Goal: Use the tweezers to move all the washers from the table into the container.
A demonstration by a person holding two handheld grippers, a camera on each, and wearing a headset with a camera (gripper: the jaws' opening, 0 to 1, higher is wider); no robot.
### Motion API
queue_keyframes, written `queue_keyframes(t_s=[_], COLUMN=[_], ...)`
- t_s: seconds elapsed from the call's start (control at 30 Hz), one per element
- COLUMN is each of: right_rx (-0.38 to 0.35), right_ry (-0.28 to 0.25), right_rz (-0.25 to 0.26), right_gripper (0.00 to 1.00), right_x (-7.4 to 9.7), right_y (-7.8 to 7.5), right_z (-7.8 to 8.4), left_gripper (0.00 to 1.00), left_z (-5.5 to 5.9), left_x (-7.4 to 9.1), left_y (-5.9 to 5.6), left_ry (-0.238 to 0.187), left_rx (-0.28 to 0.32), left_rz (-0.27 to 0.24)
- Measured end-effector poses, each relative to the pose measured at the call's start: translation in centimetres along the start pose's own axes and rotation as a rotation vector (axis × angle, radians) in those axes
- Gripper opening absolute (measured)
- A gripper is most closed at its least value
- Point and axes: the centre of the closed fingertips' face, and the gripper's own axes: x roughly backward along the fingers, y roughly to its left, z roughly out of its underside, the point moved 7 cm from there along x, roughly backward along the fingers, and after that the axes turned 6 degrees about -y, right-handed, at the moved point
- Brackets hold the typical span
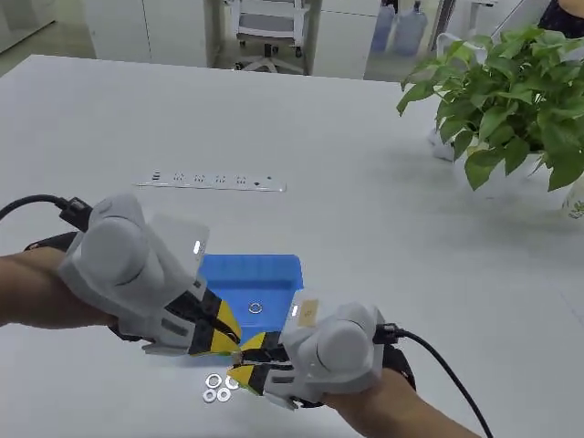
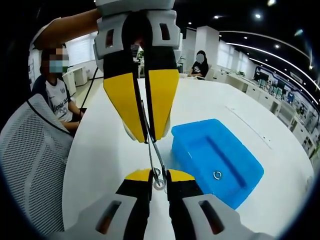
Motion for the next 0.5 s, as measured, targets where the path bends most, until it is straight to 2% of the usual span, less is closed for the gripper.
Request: queue_keyframes(t_s=[0.5], right_rx=[0.016], right_ry=[0.004], right_rz=[-0.047], right_gripper=[0.13], right_x=[-1.7], right_y=[1.7], right_z=[-0.3], left_gripper=[0.06], left_z=[1.3], left_x=[0.9], left_y=[-1.6], left_ry=[0.012], left_rx=[0.044], left_rz=[-0.018])
